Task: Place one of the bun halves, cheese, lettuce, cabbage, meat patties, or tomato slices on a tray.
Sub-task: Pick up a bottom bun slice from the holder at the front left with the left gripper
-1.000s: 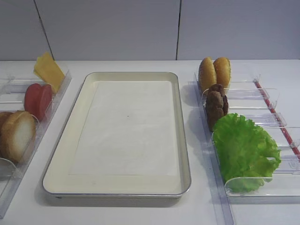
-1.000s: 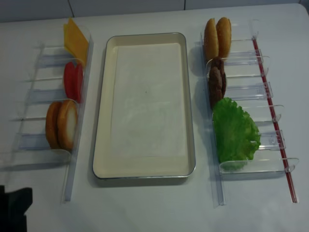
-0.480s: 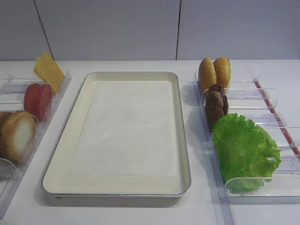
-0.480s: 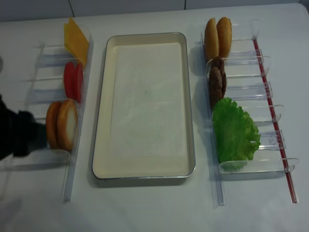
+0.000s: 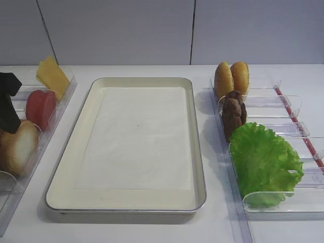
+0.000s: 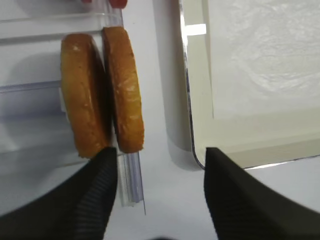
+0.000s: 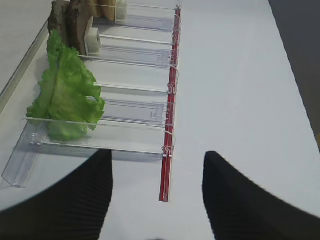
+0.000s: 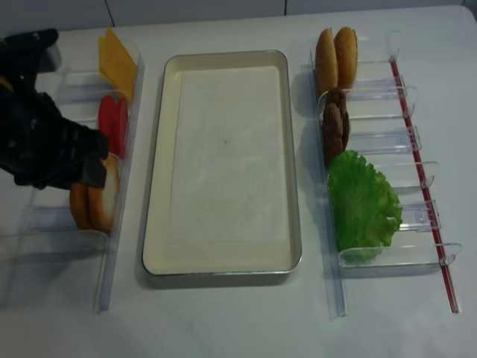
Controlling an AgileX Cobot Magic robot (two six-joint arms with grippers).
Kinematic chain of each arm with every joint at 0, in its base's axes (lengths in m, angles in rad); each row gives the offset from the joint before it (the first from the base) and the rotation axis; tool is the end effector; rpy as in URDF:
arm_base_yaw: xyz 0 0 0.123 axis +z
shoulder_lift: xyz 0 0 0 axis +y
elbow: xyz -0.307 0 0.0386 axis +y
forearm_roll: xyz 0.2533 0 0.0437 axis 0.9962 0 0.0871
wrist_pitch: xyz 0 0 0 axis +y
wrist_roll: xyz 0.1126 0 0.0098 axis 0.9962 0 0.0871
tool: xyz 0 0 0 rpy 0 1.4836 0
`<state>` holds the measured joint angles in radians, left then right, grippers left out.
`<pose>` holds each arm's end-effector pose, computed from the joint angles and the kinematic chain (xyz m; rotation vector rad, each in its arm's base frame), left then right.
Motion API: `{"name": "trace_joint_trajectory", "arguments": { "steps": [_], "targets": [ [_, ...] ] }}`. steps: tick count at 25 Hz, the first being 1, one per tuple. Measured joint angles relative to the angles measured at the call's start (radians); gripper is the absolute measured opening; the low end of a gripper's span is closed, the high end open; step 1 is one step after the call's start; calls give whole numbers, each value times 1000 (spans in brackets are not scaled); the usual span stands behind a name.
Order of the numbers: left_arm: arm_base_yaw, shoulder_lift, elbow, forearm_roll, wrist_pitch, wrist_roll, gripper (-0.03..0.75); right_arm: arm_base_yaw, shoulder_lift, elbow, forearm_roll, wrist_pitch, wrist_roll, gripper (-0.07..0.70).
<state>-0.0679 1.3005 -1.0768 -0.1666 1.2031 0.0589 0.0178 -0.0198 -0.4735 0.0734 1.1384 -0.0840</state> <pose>0.2362 -0.0336 0.3070 0.1231 2.8996 -0.2377 -0.0097 0.0074 0.2543 -0.1148 2.1236 0.0500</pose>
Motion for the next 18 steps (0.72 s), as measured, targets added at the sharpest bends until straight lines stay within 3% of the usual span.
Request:
{"name": "trace_joint_trajectory", "arguments": {
  "steps": [18],
  "targets": [
    [0, 147, -2, 0, -89, 0, 358, 0, 0, 0, 0, 0, -2, 400]
  ]
}}
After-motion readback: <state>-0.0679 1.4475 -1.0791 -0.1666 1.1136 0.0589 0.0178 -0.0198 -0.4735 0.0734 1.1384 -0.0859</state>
